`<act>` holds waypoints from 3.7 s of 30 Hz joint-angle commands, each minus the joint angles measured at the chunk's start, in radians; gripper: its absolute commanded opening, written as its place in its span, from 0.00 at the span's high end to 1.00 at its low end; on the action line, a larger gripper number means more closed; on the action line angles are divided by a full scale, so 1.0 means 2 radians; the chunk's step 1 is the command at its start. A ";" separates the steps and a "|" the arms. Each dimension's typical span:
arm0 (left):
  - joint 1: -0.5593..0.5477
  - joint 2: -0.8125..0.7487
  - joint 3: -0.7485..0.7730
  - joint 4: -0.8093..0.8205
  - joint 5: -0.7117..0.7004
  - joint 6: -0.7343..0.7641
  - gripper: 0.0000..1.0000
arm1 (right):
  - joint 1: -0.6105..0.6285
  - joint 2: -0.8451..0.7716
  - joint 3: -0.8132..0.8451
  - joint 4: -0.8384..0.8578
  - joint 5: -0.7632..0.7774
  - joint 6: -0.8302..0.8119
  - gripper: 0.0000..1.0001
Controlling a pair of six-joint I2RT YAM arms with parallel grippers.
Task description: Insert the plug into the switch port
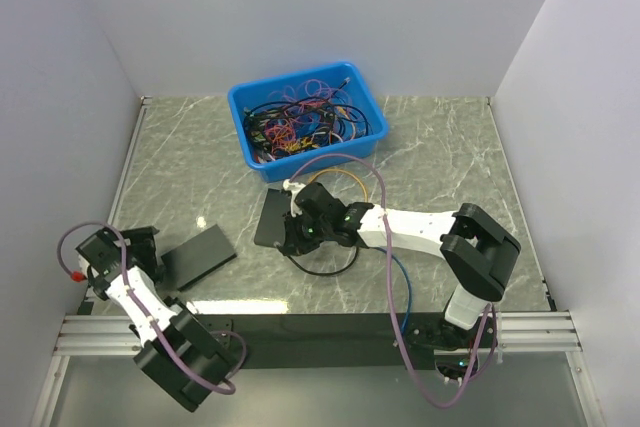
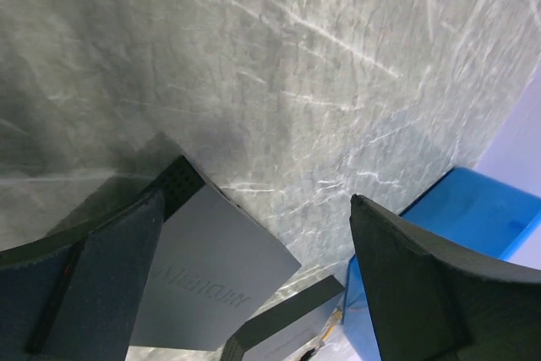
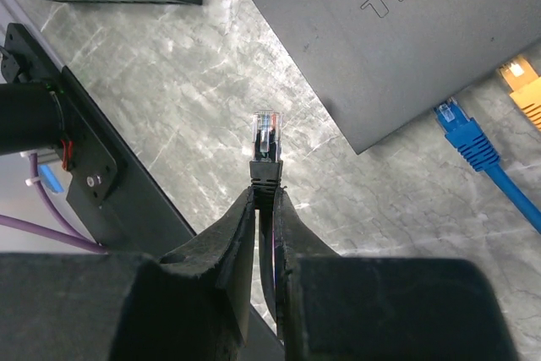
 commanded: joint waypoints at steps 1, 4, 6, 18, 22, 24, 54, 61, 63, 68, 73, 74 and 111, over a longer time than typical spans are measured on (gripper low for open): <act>-0.021 0.007 -0.016 0.025 -0.001 -0.016 0.03 | -0.001 -0.021 -0.002 0.018 0.004 0.002 1.00; -0.048 0.013 -0.025 0.038 -0.012 -0.031 0.03 | -0.001 -0.023 -0.004 0.018 0.006 0.002 1.00; -0.076 0.015 -0.028 0.043 -0.021 -0.046 0.02 | -0.001 -0.023 -0.005 0.019 0.007 0.002 1.00; -0.240 0.002 -0.061 0.082 -0.078 -0.143 0.04 | -0.007 -0.013 -0.007 0.023 0.011 0.003 1.00; -0.289 0.003 -0.073 0.101 -0.094 -0.179 0.04 | -0.010 -0.009 -0.007 0.024 0.018 0.002 1.00; -0.322 0.011 -0.078 0.115 -0.104 -0.193 0.05 | -0.012 -0.006 -0.006 0.024 0.019 0.002 1.00; -0.475 0.043 0.073 0.129 -0.275 -0.041 0.01 | -0.029 0.020 -0.014 0.026 0.037 -0.001 1.00; -0.333 0.079 0.053 0.171 -0.156 0.026 0.03 | -0.028 0.031 -0.009 0.022 0.037 -0.003 1.00; -0.325 0.099 0.045 0.180 -0.152 0.029 0.03 | -0.028 0.030 -0.010 0.021 0.041 -0.004 1.00; -0.319 0.137 0.041 0.187 -0.146 0.028 0.05 | -0.028 0.028 -0.010 0.020 0.043 -0.004 1.00; -0.319 0.156 0.025 0.240 -0.093 0.033 0.06 | -0.028 0.028 -0.011 0.024 0.039 -0.002 1.00; -0.319 0.164 0.023 0.259 -0.085 0.036 0.07 | -0.026 0.028 -0.012 0.024 0.040 -0.002 1.00; -0.530 0.384 0.000 0.545 0.017 0.020 0.18 | 0.031 0.045 0.013 -0.032 0.124 -0.006 1.00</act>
